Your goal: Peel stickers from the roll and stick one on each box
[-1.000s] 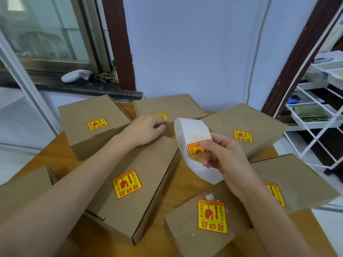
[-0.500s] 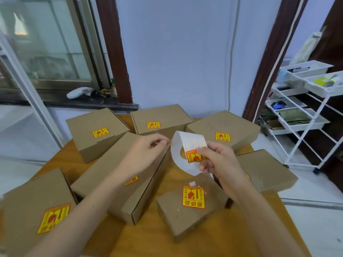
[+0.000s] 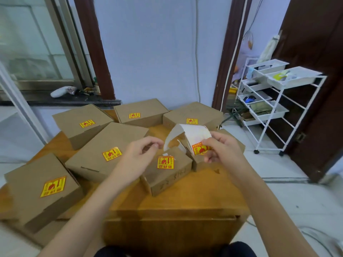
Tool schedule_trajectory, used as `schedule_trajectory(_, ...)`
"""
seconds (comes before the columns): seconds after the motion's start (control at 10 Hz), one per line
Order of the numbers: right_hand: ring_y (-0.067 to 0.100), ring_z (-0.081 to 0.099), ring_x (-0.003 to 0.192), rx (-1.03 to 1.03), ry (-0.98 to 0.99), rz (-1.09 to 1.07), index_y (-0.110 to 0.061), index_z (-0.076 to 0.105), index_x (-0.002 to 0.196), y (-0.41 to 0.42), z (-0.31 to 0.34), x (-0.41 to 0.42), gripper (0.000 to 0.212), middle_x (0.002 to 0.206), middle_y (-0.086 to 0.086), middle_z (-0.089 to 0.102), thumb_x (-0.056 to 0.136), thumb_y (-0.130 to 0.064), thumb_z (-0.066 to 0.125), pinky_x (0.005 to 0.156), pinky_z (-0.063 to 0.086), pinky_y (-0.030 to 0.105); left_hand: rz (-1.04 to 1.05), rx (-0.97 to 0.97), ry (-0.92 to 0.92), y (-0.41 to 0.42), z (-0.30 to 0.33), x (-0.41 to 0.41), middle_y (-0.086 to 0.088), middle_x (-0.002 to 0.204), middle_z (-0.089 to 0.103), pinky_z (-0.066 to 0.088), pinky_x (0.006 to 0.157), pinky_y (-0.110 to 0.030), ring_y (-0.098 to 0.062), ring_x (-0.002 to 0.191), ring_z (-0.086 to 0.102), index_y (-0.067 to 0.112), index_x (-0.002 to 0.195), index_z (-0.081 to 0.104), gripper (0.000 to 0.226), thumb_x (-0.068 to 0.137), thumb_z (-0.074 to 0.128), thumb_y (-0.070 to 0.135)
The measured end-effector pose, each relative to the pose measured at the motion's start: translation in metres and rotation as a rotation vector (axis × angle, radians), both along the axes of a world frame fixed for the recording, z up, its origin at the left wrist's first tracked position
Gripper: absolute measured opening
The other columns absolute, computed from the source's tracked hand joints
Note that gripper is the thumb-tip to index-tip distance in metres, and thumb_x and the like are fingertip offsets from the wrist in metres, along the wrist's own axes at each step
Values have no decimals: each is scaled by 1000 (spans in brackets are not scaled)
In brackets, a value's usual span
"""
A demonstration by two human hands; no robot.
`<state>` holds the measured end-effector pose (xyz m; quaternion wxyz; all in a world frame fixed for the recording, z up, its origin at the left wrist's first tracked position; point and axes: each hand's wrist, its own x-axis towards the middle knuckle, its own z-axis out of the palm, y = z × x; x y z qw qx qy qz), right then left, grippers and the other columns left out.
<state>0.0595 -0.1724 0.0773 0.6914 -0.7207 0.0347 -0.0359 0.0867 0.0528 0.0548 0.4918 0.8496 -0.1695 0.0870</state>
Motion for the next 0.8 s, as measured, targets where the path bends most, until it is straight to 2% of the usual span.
schedule_trajectory(0.1,11,53,45,-218,8,-66,-12,68,108,-19,-20,-18,23,75,5,67,89,-7,54,53,47,28,-22,-7,6,-8,-9,-15,11,93,71,43,67,-8,3,82,60,25,97,71,25,97,50,11)
schedule_trajectory(0.2,13,54,49,-439,-9,-80,-10,68,103,-32,-44,-30,22,74,0,63,86,-9,54,50,44,27,9,20,13,-13,-18,-26,15,93,70,40,65,-6,7,82,59,27,98,71,24,97,51,15)
schedule_trajectory(0.3,14,57,59,-615,13,-93,-8,66,101,-36,-66,-34,20,78,1,63,85,-14,56,52,45,27,58,37,34,-16,-23,-36,20,95,69,43,69,-12,4,88,60,34,98,70,24,97,51,20)
schedule_trajectory(0.4,14,58,73,-917,5,-106,-15,61,113,-34,-83,-36,27,95,1,66,89,-25,54,50,39,20,89,35,36,-17,-27,-44,20,97,69,43,70,-12,6,89,59,33,98,70,23,97,51,19)
schedule_trajectory(0.5,13,55,75,-1156,-60,-98,-20,58,114,-28,-90,-38,26,100,-3,66,92,-29,48,50,34,18,115,73,17,-16,-28,-52,21,101,68,44,72,-13,5,90,58,31,99,70,23,97,51,19)
schedule_trajectory(0.6,13,55,74,-1235,-95,-104,-20,56,115,-24,-92,-35,26,105,-3,65,93,-29,46,48,31,15,165,168,-18,-13,-30,-55,20,106,63,39,66,-6,8,92,55,30,108,68,22,97,51,20)
schedule_trajectory(0.7,15,63,83,-1257,-94,-115,-20,55,116,-21,-93,-36,29,109,-2,64,92,-33,46,55,46,20,182,236,-45,-6,-33,-58,16,103,64,46,69,-11,2,95,56,30,110,66,21,95,53,24)
schedule_trajectory(0.8,15,63,87,-1195,-147,-188,-20,53,122,-18,-88,-39,39,115,-2,61,92,-41,44,56,45,18,196,229,-38,0,-35,-62,15,100,63,53,73,-19,-2,99,58,31,108,65,18,92,57,27)
